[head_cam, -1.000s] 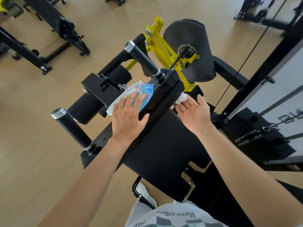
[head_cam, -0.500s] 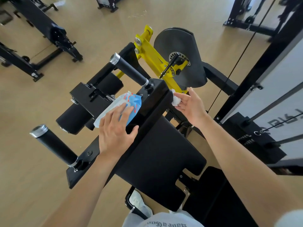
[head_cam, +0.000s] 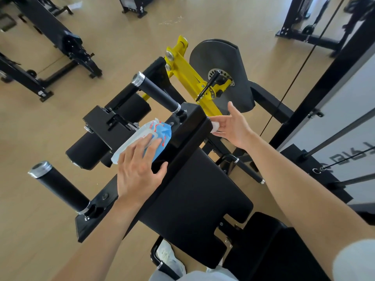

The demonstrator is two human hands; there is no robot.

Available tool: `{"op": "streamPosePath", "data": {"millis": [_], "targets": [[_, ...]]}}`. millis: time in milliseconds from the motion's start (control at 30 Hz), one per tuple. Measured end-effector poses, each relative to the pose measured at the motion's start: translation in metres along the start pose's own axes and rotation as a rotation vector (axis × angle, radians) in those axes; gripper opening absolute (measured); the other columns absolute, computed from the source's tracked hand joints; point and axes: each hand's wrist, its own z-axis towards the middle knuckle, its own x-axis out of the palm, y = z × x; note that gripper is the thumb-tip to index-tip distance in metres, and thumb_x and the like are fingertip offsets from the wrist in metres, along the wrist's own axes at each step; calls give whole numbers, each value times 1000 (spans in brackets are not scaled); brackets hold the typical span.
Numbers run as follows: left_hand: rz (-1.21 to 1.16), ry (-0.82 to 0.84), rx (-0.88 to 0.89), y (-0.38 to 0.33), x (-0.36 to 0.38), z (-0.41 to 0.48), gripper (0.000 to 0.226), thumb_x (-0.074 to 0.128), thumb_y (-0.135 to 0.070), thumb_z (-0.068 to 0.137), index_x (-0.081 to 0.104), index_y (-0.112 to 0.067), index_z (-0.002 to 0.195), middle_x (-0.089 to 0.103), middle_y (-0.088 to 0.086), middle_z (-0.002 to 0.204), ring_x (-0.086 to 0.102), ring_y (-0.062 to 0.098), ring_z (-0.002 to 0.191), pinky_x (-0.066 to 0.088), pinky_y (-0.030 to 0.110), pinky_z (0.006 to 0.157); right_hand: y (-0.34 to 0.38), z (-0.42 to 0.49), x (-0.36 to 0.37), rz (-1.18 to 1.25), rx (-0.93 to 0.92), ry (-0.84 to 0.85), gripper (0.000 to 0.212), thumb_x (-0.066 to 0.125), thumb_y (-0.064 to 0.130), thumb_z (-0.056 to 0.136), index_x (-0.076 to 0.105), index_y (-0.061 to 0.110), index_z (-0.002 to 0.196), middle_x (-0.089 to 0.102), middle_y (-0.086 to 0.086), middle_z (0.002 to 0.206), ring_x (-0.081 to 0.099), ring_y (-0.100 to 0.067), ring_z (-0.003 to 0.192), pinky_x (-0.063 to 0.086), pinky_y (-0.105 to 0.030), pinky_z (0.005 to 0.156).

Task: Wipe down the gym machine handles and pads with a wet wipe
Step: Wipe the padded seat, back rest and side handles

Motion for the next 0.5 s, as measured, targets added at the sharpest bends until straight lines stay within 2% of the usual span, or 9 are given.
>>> {"op": "streamPosePath", "data": {"millis": [133,200,300,500], "targets": [[8,12,-9,0,1,-1,66,77,-39,84,55,-19,142,56,5,144,53,29,128,47,45,98,16,-2,5,19,-55,48,90,11,68,101,64,2,131,67,-12,132,59,-31,127,40,-49,114],[3,7,-9,0,1,-1,66,78,-39,84,55,-19,142,56,5,144,54,29,128,48,46,98,20,2,16,-10,-46,85,89,9,68,101,64,5,132,71,-9,122,61,-28,122,41,-47,113],[-6,-2,-3,-1,1,-1,65,77,-38,84,56,-19,142,56,5,144,54,29,127,49,46,98,16,10,26,-44,-1,81,87,11,70,101,64,9,131,72,-5,107,61,-27,116,34,-51,119],[-3,2,-3,-1,2,-1,65,77,-38,85,54,-19,143,55,5,144,53,29,128,49,47,98,2,-1,3,-19,54,65,88,15,72,99,63,4,130,73,-10,121,58,-33,129,31,-51,122]]}}
